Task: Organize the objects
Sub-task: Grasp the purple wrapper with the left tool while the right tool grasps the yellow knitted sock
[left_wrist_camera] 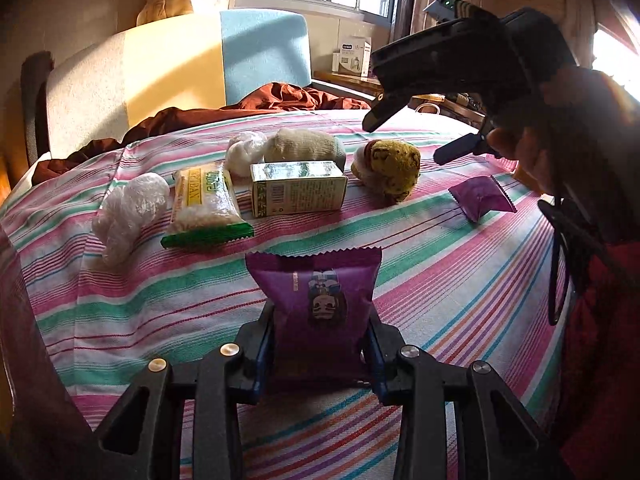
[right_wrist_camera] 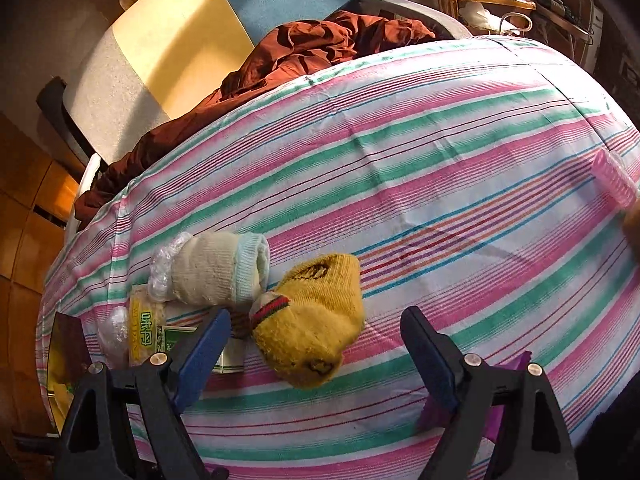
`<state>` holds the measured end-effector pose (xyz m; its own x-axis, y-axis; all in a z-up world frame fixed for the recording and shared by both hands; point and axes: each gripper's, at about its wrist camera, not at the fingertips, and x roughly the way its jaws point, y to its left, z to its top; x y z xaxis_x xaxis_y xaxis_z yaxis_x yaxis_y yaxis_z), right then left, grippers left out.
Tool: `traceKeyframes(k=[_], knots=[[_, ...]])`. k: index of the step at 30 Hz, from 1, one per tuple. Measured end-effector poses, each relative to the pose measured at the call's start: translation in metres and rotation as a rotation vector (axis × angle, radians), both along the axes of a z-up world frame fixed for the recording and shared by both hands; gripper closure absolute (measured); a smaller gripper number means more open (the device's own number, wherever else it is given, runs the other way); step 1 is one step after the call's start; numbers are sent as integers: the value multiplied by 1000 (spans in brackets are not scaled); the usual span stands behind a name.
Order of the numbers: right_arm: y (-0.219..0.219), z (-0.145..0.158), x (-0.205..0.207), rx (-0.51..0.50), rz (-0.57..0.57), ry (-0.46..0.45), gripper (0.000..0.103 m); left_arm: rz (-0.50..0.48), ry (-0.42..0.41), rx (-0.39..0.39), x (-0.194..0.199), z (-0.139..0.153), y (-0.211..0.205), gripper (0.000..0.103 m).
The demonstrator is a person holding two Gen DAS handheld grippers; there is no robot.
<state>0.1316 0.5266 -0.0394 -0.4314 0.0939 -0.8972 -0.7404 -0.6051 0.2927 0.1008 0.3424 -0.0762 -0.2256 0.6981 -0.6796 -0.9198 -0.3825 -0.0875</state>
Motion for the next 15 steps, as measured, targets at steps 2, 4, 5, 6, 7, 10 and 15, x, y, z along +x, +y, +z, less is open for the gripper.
traceKeyframes(k=[2,4,5,6,7,10,15], knots=[[3,-9,-8,-10,20,-35,23,0,-5,4,-1,0,0,64],[2,-15,-13,0,46,-71,25,0,-5,5,-1,0,-1,64],[1,-17,-15,-2,57,-80,29,0,-4,5,0,0,-1,64],[-2,-16,-17,24,75,-88,31,0,-5,5,0,0,-1,64],[-6,-15,-19,42,105,-85,46,0,-8,7,-1,0,-1,64],[-18,-13,-25,111,165,-124,54,0,-8,8,-1,0,-1,64],[-31,-15,-32,196,237,-190,55,0,-8,7,-1,0,-1,64]])
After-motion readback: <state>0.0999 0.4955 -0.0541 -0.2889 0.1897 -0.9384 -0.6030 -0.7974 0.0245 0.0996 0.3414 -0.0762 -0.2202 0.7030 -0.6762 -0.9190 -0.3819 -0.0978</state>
